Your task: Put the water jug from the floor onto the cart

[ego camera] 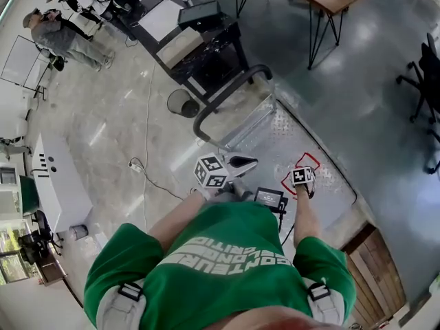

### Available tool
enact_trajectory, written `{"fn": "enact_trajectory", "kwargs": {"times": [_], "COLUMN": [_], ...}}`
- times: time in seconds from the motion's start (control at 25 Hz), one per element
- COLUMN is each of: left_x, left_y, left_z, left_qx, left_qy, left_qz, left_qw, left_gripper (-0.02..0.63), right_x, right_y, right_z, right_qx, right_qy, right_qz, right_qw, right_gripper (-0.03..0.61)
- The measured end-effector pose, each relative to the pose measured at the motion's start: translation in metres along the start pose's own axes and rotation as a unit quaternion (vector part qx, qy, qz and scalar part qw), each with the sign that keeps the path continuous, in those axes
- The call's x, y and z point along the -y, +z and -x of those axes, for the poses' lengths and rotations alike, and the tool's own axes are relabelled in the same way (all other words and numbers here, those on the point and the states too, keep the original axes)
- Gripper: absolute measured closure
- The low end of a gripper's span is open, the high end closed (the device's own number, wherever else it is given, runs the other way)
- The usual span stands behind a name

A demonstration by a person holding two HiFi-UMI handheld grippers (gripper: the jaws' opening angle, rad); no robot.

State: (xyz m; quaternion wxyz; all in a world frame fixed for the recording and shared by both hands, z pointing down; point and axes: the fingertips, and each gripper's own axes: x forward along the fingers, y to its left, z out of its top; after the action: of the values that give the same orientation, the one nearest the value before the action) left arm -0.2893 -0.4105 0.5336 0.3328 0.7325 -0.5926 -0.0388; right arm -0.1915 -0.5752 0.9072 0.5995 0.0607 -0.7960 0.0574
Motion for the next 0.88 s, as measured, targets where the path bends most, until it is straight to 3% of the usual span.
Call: {"fn": "enact_trajectory", "kwargs": {"times": [0.12, 0.32, 0.64, 0.76, 0.88], "left_x": [0.001, 0.005, 0.008, 0.008, 0.014], "left_y": [-0.001, -0.002, -0.004, -0.005, -0.006], "left_z": [0.003, 0.003, 0.018, 0.023, 0.026], "left_qx": [-0.002, -0.004, -0.004, -0.005, -0.005], "left_qy": [-0.002, -0.015, -0.055, -0.077, -0.102], "left_qz": [-0.001, -0.007, -0.016, -0.019, -0.025], "left_qw": [1.0, 0.9999, 0.9984, 0.9968, 0.9945], "left_gripper": [0.604, 0.604, 0.604, 0.604, 0.604], "right_x": [-0.016, -0.012, -0.003, 0.006, 0.008], "right_y": [0.001, -0.008, -0.001, -0.014, -0.026], "right_z": [-0.01, -0.009, 0.044, 0.086, 0.121], "right_qx": [0.003, -0.007, 0.027, 0.027, 0.053], "right_qy": [0.017, 0.002, -0.045, -0.09, -0.108], "right_qz": [0.02, 0.004, -0.055, -0.099, -0.139], "right_qw": [1.0, 1.0, 0.997, 0.991, 0.983], "right_gripper": [0.276, 0.276, 0.276, 0.276, 0.281]}}
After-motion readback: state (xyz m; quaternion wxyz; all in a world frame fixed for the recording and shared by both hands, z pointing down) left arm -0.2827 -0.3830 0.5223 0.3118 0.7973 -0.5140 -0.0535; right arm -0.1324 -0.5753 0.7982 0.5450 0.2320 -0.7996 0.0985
